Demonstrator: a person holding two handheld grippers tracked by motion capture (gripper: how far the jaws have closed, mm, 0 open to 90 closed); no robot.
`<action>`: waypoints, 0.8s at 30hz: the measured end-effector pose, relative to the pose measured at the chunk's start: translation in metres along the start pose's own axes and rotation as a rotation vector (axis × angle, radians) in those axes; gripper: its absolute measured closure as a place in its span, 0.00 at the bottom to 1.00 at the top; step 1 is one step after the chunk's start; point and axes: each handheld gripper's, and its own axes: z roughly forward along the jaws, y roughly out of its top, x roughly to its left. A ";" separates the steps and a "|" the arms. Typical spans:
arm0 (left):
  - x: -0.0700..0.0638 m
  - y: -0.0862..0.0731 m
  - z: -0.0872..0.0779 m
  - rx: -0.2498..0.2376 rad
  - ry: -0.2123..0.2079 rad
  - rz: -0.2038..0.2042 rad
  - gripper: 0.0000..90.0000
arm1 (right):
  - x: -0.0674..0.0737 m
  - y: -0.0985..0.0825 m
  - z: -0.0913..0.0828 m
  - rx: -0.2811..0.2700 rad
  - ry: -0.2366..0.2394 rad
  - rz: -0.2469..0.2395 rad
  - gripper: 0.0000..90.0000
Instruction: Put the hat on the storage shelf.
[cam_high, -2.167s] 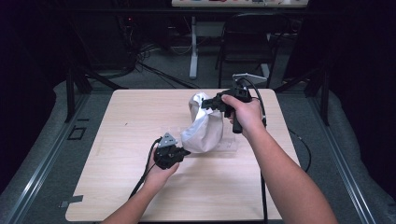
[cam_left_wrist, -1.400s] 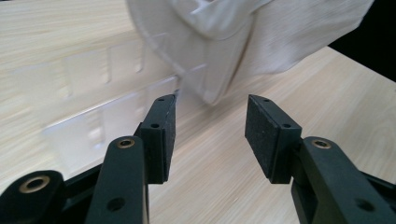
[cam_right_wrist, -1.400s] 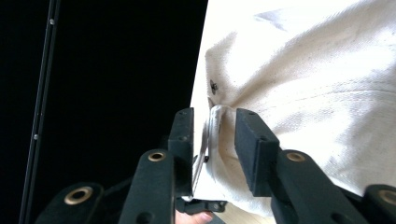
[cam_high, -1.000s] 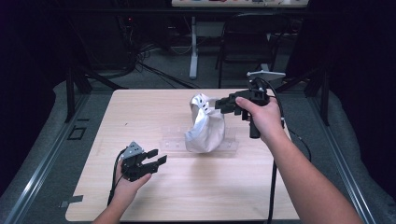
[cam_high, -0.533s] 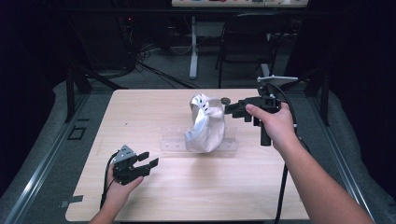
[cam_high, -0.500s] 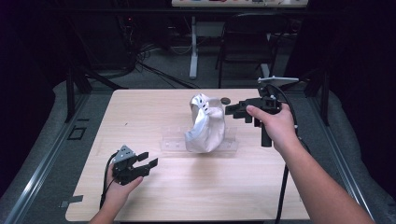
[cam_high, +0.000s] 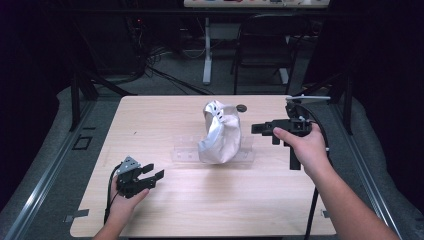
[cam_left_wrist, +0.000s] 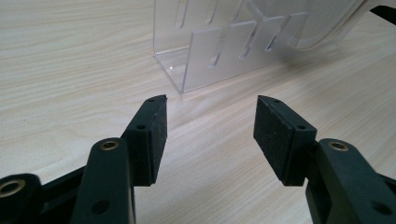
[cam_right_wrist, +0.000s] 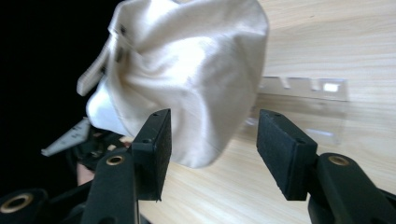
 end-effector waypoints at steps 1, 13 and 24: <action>0.000 0.000 0.000 0.001 0.002 -0.001 0.50 | -0.001 -0.002 -0.001 -0.006 -0.013 -0.012 0.50; -0.004 -0.003 -0.002 0.004 -0.009 -0.005 0.50 | -0.017 -0.037 -0.002 -0.042 -0.070 -0.131 0.52; -0.002 -0.006 -0.004 0.013 -0.001 -0.015 0.50 | -0.049 -0.083 0.018 -0.074 -0.060 -0.191 0.58</action>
